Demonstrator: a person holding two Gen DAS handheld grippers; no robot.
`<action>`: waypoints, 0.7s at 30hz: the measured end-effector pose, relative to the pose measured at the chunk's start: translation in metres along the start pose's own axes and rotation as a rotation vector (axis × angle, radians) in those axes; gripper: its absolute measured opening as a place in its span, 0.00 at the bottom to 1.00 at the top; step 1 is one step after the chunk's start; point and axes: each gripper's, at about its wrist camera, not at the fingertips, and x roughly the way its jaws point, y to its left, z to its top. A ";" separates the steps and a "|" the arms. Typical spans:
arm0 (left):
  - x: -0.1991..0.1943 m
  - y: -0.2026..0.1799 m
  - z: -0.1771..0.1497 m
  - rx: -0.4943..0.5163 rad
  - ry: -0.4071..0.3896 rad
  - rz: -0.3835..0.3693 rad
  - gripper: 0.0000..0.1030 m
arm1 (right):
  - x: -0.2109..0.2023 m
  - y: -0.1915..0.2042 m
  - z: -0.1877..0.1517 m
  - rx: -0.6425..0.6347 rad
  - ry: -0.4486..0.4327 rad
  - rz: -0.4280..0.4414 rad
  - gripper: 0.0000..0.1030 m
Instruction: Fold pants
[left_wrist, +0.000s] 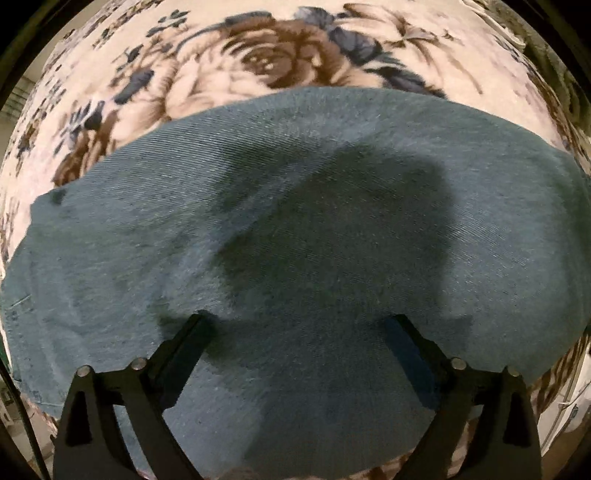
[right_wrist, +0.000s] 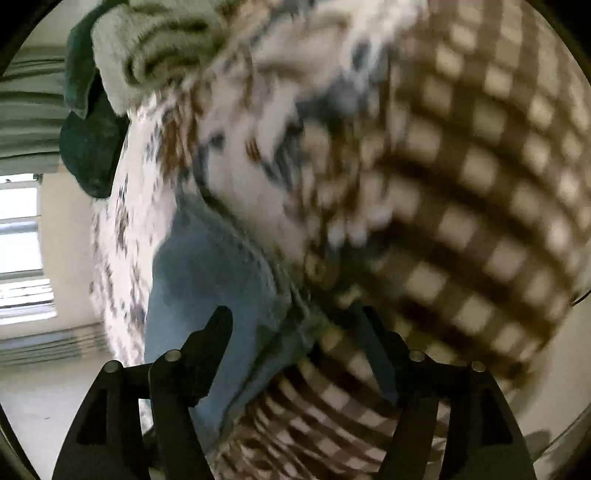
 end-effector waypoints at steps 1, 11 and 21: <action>0.002 0.001 0.000 -0.005 0.005 -0.009 1.00 | 0.006 -0.002 -0.001 0.015 -0.001 0.035 0.71; 0.019 0.009 0.011 -0.010 0.020 -0.042 1.00 | 0.065 0.010 -0.005 0.103 -0.090 0.349 0.71; 0.014 0.015 0.025 0.003 0.077 -0.044 1.00 | 0.044 0.040 -0.007 0.014 -0.198 0.136 0.06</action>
